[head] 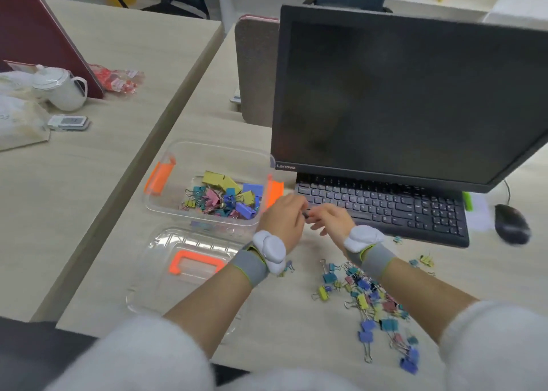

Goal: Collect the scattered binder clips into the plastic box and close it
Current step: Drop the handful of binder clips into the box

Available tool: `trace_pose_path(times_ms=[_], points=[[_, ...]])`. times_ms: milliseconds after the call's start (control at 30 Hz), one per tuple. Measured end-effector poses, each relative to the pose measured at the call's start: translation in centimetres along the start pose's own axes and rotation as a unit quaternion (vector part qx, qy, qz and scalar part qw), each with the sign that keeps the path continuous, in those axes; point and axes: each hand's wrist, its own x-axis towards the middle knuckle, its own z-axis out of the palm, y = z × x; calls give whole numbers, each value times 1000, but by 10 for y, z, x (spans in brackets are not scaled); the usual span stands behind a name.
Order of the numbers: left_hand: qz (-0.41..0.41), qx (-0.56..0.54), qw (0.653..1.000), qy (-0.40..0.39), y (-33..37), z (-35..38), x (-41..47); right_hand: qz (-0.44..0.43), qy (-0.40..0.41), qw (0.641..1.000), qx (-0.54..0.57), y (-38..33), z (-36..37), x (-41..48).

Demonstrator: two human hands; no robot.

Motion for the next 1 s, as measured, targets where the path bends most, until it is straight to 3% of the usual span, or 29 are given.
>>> trace_pose_path(times_ms=[100, 233, 433, 533, 800, 900, 1000], points=[[-18, 27, 997, -67, -5, 31, -14, -23, 16, 983, -184, 44, -8, -11], [-104, 136, 977, -128, -29, 61, -35, -71, -5, 940, -334, 89, -14, -32], [-74, 188, 972, -123, -51, 80, -69, -157, -31, 883, -442, 128, -10, -49], [-75, 125, 984, -102, -46, 88, -77, -171, -13, 872, -458, 134, -3, -46], [14, 25, 990, -141, -21, 112, -89, -250, -32, 893, -374, 135, -6, -60], [26, 56, 990, -123, -17, 118, -92, -283, 17, 883, -374, 139, -21, -75], [53, 107, 987, -106, -18, 123, -92, -260, 104, 881, -380, 146, -41, -84]])
